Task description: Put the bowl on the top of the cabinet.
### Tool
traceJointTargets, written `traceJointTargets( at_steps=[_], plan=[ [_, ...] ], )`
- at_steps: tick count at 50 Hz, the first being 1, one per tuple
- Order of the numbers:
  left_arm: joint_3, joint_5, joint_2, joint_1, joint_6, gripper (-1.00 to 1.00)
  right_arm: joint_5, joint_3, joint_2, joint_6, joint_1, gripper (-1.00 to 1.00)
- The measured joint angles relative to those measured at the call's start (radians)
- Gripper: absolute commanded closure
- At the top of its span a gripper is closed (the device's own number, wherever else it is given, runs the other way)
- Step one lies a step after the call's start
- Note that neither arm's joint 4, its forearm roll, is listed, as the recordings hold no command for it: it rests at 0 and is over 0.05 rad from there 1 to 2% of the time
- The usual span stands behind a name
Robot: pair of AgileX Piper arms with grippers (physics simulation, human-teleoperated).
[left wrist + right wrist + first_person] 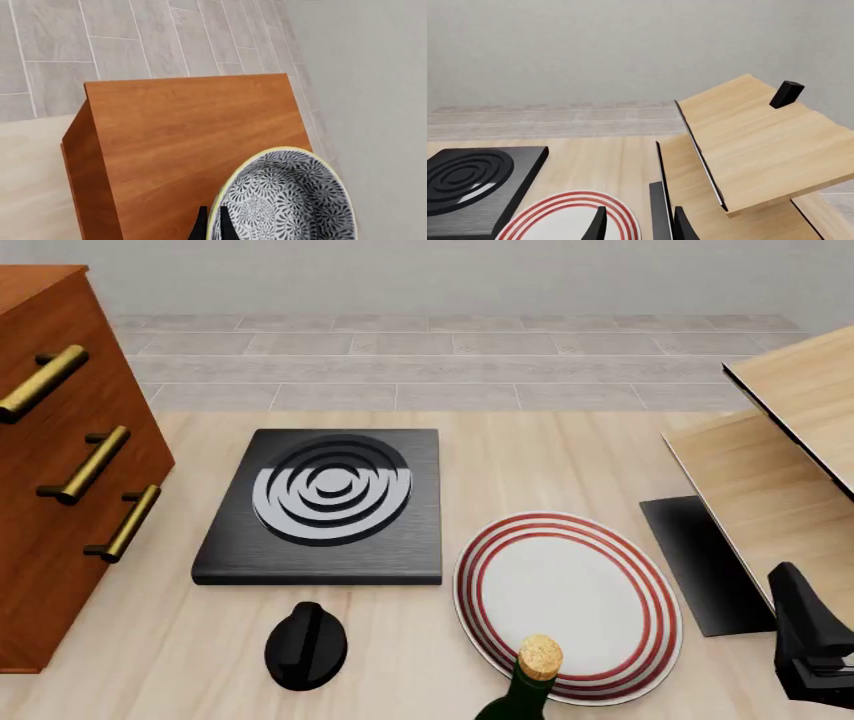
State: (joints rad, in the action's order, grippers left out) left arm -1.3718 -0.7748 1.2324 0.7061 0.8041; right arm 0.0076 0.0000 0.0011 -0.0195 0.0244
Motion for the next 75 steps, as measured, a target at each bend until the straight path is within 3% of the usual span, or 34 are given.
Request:
traceJointTargets(
  at_steps=[37, 38, 75],
  plan=[
    [0.013, 0.021, -0.012, 0.008, -0.008, 1.0, 0.001, 0.0, 0.0, 0.002, 0.0, -1.0],
    [0.014, 0.022, -0.013, 0.008, -0.007, -1.0, 0.001, 0.0, 0.0, 0.002, 0.0, -1.0],
    [0.023, 0.05, -0.08, -0.021, 0.012, -1.0, 0.003, 0.0, 0.0, 0.005, -0.004, -1.0]
  ],
)
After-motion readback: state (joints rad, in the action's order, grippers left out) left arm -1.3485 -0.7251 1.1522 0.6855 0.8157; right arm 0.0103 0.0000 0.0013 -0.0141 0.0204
